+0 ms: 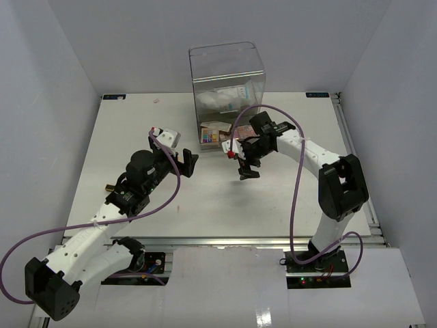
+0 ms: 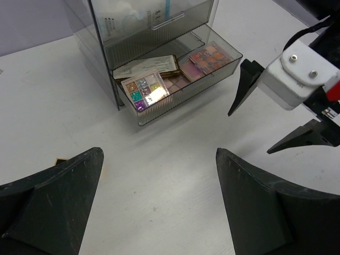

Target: Organize the makeup

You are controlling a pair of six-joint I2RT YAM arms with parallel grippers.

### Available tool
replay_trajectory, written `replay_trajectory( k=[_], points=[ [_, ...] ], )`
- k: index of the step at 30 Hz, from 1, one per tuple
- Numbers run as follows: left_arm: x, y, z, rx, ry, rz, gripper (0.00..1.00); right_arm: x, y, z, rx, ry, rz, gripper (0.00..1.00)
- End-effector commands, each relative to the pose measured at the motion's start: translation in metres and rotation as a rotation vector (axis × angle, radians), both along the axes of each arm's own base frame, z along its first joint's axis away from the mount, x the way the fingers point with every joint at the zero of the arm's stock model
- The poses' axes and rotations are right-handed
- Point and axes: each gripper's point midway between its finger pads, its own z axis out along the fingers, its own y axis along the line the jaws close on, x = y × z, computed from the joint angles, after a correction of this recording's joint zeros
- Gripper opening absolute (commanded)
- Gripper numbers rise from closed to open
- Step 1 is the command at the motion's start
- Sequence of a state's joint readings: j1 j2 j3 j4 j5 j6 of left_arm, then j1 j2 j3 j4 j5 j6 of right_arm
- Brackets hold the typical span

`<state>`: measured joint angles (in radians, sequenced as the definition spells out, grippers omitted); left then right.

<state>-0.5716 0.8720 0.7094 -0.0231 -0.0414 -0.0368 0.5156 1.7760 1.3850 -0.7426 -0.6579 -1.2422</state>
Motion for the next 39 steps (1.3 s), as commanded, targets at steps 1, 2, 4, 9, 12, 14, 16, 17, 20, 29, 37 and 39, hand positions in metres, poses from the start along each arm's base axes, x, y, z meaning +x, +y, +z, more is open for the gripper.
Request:
replay_trajectory(
  k=[1, 2, 4, 9, 12, 14, 16, 17, 20, 29, 37, 39],
  points=[
    [-0.003, 0.002, 0.006, -0.004, -0.019, -0.004, 0.98, 0.037, 0.004, 0.006, -0.023, -0.205, -0.013, 0.90],
    [-0.003, 0.001, 0.005, -0.004, -0.018, -0.006, 0.98, 0.047, 0.006, 0.006, -0.026, -0.241, -0.035, 0.90],
    [-0.003, 0.002, 0.005, -0.003, -0.018, -0.005, 0.98, 0.064, 0.012, 0.006, -0.028, -0.295, -0.086, 0.90],
    [-0.003, 0.001, 0.005, -0.001, -0.017, -0.005, 0.98, 0.103, 0.026, 0.001, -0.059, -0.400, -0.232, 0.90],
    [-0.002, 0.002, 0.005, -0.001, -0.018, -0.002, 0.98, 0.125, 0.034, 0.004, -0.056, -0.449, -0.311, 0.90],
    [-0.003, 0.002, 0.005, -0.001, -0.019, -0.002, 0.98, 0.136, 0.040, 0.013, -0.028, -0.475, -0.347, 0.90],
    [-0.002, 0.002, 0.004, 0.001, -0.018, 0.000, 0.98, 0.144, 0.043, 0.023, -0.004, -0.487, -0.384, 0.90],
    [-0.002, 0.003, 0.005, 0.001, -0.018, 0.000, 0.98, 0.148, 0.045, 0.030, 0.017, -0.504, -0.402, 0.90],
    [-0.003, 0.002, 0.005, 0.000, -0.018, -0.005, 0.98, 0.159, 0.046, 0.046, 0.058, -0.539, -0.466, 0.90],
    [-0.003, 0.002, 0.006, -0.002, -0.020, -0.005, 0.98, 0.074, 0.061, 0.070, 0.201, -0.289, -0.089, 0.90],
    [-0.003, 0.001, 0.005, -0.003, -0.020, -0.007, 0.98, 0.003, 0.046, 0.050, 0.153, -0.125, 0.224, 0.90],
    [-0.003, 0.001, 0.006, -0.003, -0.020, -0.008, 0.98, 0.003, 0.038, 0.037, 0.100, -0.111, 0.210, 0.91]
  ],
)
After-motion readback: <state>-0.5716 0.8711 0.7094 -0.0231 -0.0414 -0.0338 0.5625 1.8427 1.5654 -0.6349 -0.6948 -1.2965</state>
